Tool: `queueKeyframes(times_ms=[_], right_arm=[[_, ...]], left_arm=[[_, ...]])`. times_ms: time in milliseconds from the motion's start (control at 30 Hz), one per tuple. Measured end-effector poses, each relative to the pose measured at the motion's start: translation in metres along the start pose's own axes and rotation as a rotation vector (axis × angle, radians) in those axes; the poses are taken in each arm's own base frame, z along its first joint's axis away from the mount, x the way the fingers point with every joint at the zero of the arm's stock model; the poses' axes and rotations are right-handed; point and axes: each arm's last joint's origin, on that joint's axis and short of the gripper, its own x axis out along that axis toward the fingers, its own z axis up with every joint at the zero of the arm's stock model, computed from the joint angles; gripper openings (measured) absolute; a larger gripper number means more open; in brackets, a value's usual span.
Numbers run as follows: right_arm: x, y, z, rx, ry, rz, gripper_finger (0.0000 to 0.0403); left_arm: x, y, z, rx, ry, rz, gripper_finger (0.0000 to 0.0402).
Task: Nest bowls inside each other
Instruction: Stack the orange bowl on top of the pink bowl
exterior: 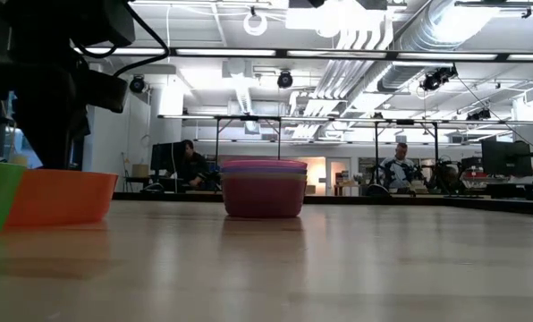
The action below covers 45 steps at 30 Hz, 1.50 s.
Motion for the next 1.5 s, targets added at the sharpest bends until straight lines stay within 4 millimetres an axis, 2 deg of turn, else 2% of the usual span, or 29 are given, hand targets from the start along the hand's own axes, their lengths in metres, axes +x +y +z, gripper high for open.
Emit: queueKeyframes(times_ms=[133, 433, 833, 967, 1500], right_arm=[[0.0, 0.002, -0.001, -0.002, 0.001, 0.004, 0.0119], [0.0, 0.004, -0.001, 0.001, -0.001, -0.002, 0.0119], [0.0, 0.005, -0.004, 0.005, 0.027, -0.008, 0.0119], [0.0, 0.006, -0.005, 0.002, 0.037, -0.007, 0.0119], [0.0, 0.006, -0.006, -0.014, 0.044, -0.008, 0.0119]], left_arm=[[0.0, 0.0, 0.0, -0.005, -0.006, 0.007, 0.0004], [0.0, 0.003, 0.002, -0.035, -0.001, 0.0, 0.0001], [-0.003, 0.027, 0.02, -0.137, 0.003, -0.041, 0.0], [-0.014, 0.034, 0.034, -0.14, -0.05, -0.052, 0.0], [-0.083, 0.069, 0.096, -0.248, -0.286, -0.15, 0.0]])
